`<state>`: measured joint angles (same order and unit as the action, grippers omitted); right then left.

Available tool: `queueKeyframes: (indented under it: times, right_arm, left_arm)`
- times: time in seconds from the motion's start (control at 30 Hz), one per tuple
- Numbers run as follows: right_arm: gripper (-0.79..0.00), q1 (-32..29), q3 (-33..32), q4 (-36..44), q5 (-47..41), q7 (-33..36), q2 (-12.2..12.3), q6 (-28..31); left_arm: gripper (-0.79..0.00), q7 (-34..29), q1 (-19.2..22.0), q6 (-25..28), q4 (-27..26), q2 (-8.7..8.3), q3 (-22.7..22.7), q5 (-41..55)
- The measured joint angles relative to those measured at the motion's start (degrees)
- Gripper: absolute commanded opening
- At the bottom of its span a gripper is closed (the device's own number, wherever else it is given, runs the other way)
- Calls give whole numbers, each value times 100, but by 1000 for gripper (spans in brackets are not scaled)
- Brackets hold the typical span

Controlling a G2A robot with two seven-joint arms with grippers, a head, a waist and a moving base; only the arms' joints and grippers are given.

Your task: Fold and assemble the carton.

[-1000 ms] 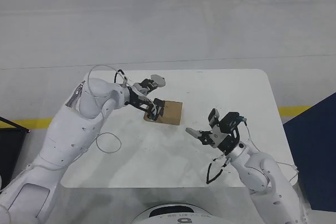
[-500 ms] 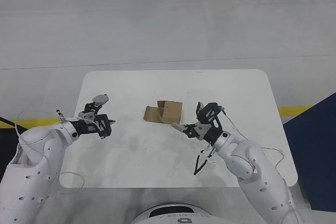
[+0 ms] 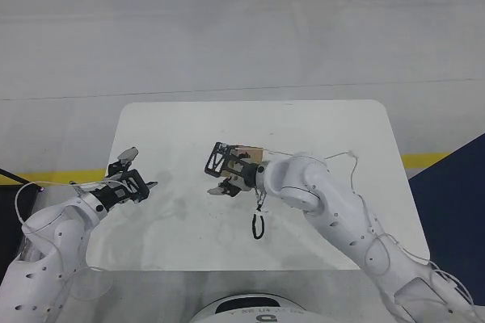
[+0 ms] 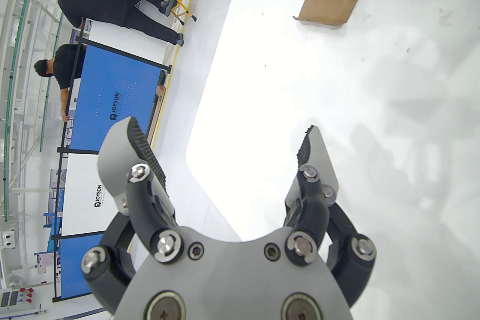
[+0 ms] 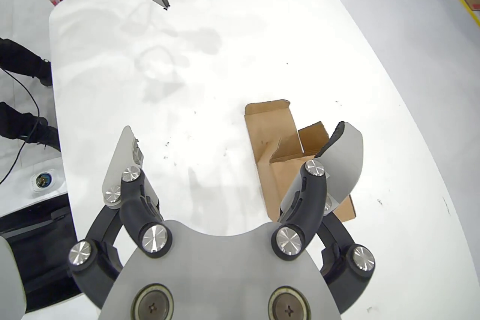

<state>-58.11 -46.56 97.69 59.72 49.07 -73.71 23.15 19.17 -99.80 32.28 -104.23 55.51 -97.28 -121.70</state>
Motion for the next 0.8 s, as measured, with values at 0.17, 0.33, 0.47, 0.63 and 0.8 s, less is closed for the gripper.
queueKeyframes:
  times: [0.17, 0.33, 0.47, 0.63, 0.8]
  right_arm:
    - [-102, 883, 751, -919, -202, 388, -314, -165]
    - [-86, 1415, 1332, -1680, -252, 767, -596, -307]
    - [-114, 1660, 1568, -1971, -132, 1052, -732, -383]
    - [-191, 1770, 1645, -2188, -135, 1340, -820, -487]
    - [-443, 1807, 1703, -2250, -188, 1746, -867, -462]
  left_arm:
    - [0, 0, 0, 0, 0, 0, 0, 1]
    - [0, 0, 0, 0, 0, 0, 0, 1]
    - [0, 0, 0, 0, 0, 0, 0, 1]
    - [0, 0, 0, 0, 0, 0, 0, 1]
    - [0, 0, 0, 0, 0, 0, 0, 1]
